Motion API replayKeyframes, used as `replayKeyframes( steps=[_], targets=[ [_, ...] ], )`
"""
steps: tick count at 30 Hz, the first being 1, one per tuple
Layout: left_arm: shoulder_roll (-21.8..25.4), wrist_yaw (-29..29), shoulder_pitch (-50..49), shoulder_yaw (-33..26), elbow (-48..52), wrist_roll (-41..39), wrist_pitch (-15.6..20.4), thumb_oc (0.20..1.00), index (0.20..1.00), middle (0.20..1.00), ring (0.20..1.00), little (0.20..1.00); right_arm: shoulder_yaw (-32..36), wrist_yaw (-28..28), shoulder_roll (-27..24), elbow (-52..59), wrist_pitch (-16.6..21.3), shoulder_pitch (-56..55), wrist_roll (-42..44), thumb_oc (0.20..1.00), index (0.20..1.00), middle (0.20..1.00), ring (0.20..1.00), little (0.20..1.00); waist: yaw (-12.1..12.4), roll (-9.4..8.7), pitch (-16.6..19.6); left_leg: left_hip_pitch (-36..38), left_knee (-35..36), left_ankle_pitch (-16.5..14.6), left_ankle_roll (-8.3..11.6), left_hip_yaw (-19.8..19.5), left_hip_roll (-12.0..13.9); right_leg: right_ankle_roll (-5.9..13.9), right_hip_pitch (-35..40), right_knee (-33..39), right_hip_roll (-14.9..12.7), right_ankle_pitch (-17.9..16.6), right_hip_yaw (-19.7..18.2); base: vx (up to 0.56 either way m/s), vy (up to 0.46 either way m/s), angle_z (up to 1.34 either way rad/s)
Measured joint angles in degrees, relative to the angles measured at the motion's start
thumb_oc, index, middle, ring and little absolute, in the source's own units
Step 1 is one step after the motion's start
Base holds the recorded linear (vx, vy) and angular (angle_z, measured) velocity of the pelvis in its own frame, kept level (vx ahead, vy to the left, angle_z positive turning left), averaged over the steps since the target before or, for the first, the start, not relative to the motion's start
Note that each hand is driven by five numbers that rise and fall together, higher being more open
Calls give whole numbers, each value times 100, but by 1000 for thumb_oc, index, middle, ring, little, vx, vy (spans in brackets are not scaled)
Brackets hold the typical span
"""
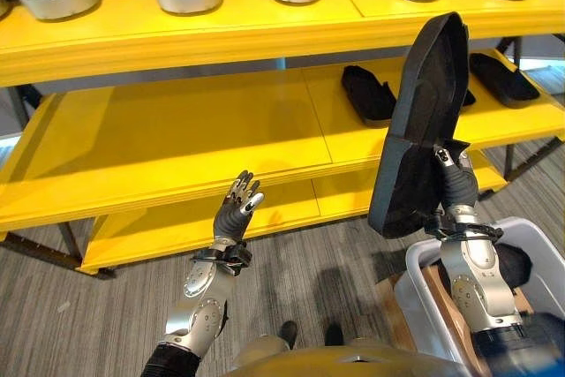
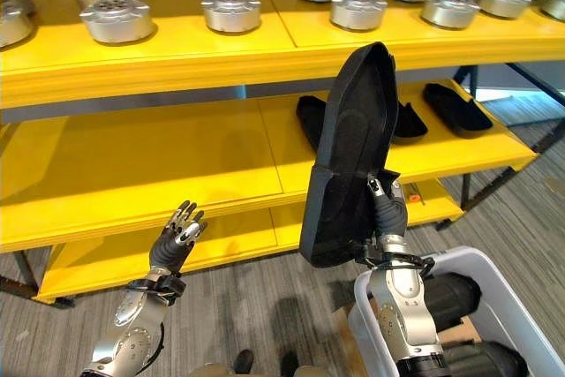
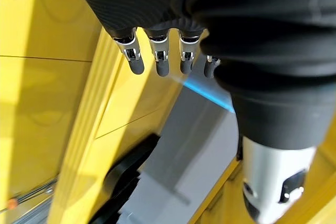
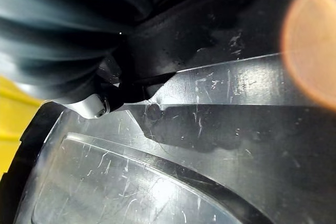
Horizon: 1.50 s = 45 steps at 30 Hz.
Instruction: Move parts from the plastic box to the shelf.
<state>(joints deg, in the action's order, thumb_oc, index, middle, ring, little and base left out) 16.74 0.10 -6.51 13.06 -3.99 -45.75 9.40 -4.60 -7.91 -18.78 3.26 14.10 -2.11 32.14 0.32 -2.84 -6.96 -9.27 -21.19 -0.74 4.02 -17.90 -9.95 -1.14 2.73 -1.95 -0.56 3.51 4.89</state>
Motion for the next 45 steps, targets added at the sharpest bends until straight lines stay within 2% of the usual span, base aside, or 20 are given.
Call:
replayKeyframes(
  steps=[2, 4, 5, 6, 9, 10, 11, 13, 14, 17, 19, 21, 26, 30, 32, 37, 39, 41, 43, 45],
  targets=[
    [-57, -2, 117, -7, -85, -76, 12, 1000, 1000, 1000, 1000, 1000, 23, -9, -61, 4, 13, 24, 35, 200, 200, 200, 200, 200, 79, 38, -191, -500, -885, 260, 363, 553, -74, -121, 231, 42, -87, 84, 189, 84, -72, 57],
    [-45, -3, 81, -20, -84, -88, 34, 1000, 1000, 1000, 1000, 1000, 8, -18, 11, 7, 14, 21, 35, 200, 200, 200, 200, 200, 111, -58, -283, -707, -1128, 239, 203, 1064, 74, -303, 201, 48, -169, 76, 273, 163, -12, 25],
    [-2, -3, 35, -40, -105, -90, 4, 1000, 1000, 1000, 1000, 1000, 3, -18, 69, 9, 17, -5, 35, 200, 200, 200, 200, 200, 83, -70, -296, -778, -914, -89, -220, 1338, 391, -330, 187, 143, -157, 76, 396, 187, 31, 32],
    [3, -5, 48, -74, -139, -90, -4, 1000, 1000, 1000, 1000, 1000, 12, -49, 87, 1, 17, -11, 36, 200, 200, 200, 200, 200, 49, -79, -321, -711, -228, -149, -289, 1506, 698, -355, 181, 224, -136, 74, 475, 222, 51, 42],
    [-46, -16, 73, -76, -212, -80, -9, 1000, 1000, 1000, 1000, 1000, 153, -154, 72, -47, 18, -11, 31, 200, 200, 200, 200, 200, 45, -114, -429, -648, 1081, 64, -7, 1412, 1238, -307, 166, 215, -119, 101, 433, 253, 99, 32],
    [-55, -7, 80, -75, -240, -78, -10, 1000, 1000, 1000, 1000, 1000, 218, -182, 36, -46, 22, -6, 24, 200, 200, 200, 200, 200, 67, -31, -524, -658, 1615, 196, 34, 1508, 1523, -273, 310, 313, -32, 87, 425, 254, 155, 7],
    [-61, -5, 78, -75, -260, -77, -10, 1000, 1000, 1000, 1000, 1000, 233, -194, 35, -48, 28, -11, 25, 200, 200, 200, 200, 200, 61, 4, -550, -651, 1729, 220, 36, 1566, 1605, -268, 383, 350, -8, 67, 435, 276, 177, -4],
    [-66, 7, -19, -78, -305, -78, -18, 1000, 1000, 1000, 1000, 1000, 215, -178, 33, 45, 97, -69, 25, 200, 200, 200, 200, 200, 76, 272, -494, -348, 1996, 208, -45, 1766, 1760, 8, 661, 403, 65, 232, 344, 343, 214, -35],
    [-41, 8, -21, -93, -303, -78, -21, 1000, 1000, 1000, 1000, 1000, 228, -157, 69, 119, 150, -156, 26, 200, 200, 200, 200, 200, 59, 277, -457, -231, 2040, 597, -55, 1762, 1679, 126, 765, 421, -29, 318, 254, 281, 183, -36],
    [3, 6, -24, -164, -271, -78, -7, 1000, 1000, 1000, 1000, 1000, 229, -105, 84, 532, 266, -420, 23, 200, 200, 200, 200, 200, 41, 55, -279, -142, 1985, 902, -213, 1997, 1328, 429, 897, 438, -437, 432, 144, 227, 172, -23],
    [131, 7, 47, -192, -242, -78, -11, 1000, 1000, 1000, 1000, 1000, 293, -73, 246, 819, 395, -449, 23, 200, 200, 200, 200, 200, -64, -185, -154, -154, 1935, 847, -417, 2071, 976, 591, 876, 391, -798, 499, 144, 200, 178, 5],
    [183, 7, 92, -222, -184, -79, -11, 1000, 1000, 1000, 1000, 1000, 349, -57, 309, 983, 462, -384, 20, 200, 200, 200, 200, 200, -64, -256, -105, -140, 1881, 759, -562, 2157, 809, 667, 877, 332, -992, 532, 153, 176, 163, 6],
    [287, 19, 91, -246, -110, -80, -8, 1000, 1000, 1000, 1000, 1000, 342, 27, 295, 1028, 512, -146, 6, 200, 200, 200, 200, 200, 2, -352, -17, -158, 1855, 561, -600, 2295, 677, 884, 767, 294, -1167, 637, 154, 150, 140, -12],
    [252, 22, 48, -229, -108, -84, -12, 1000, 1000, 1000, 1000, 1000, 294, 71, 267, 923, 474, -75, -184, 200, 200, 200, 200, 200, 49, -331, 48, -195, 1789, 517, -588, 2364, 682, 848, 709, 242, -1150, 720, 152, 137, 140, -8],
    [242, 22, 46, -227, -108, -84, -14, 1000, 1000, 1000, 1000, 1000, 267, 99, 237, 896, 476, -53, -197, 200, 200, 200, 200, 200, 41, -292, 167, -324, 1751, 489, -603, 2351, 697, 850, 373, -244, -1160, 903, 138, 96, 163, -4],
    [233, 22, 61, -98, -121, -79, -21, 1000, 1000, 1000, 1000, 1000, 100, 103, 201, 803, 374, -63, -198, 200, 200, 200, 200, 200, -113, 131, 95, -91, 1877, 522, -780, 1937, 938, 939, -955, -3159, -1115, 692, 151, 106, 29, 15],
    [306, 13, 38, -82, -78, -78, -11, 1000, 1000, 1000, 1000, 1000, -77, 153, 217, 832, 386, -91, -198, 200, 200, 200, 200, 200, -55, 159, 104, -101, 1917, 523, -776, 1927, 964, 851, -1121, -2697, -1232, 839, 384, 130, -142, 11],
    [362, 21, -2, -82, -77, -86, -14, 1000, 1000, 1000, 1000, 1000, -128, 246, 238, 883, 450, 43, -197, 200, 200, 200, 200, 200, 43, 225, 63, -218, 1830, 527, -771, 1980, 973, 760, -1143, -1483, -1521, 681, 726, 76, -190, 4],
    [397, 26, -112, -127, -87, -89, -13, 1000, 1000, 1000, 1000, 1000, -238, 292, 229, 842, 469, 231, -204, 200, 200, 200, 200, 200, 141, 225, 0, -219, 1834, 556, -688, 2048, 983, 896, -1129, -735, -1749, 332, 867, 96, -265, 1],
    [412, 18, -127, -154, -96, -96, -9, 1000, 1000, 1000, 1000, 1000, -298, 367, 229, 859, 438, 110, -208, 200, 200, 200, 200, 200, 184, 101, -67, -236, 1858, 594, -531, 1912, 936, 956, -936, -732, -1726, 338, 702, 79, -246, 44]
  ],
)
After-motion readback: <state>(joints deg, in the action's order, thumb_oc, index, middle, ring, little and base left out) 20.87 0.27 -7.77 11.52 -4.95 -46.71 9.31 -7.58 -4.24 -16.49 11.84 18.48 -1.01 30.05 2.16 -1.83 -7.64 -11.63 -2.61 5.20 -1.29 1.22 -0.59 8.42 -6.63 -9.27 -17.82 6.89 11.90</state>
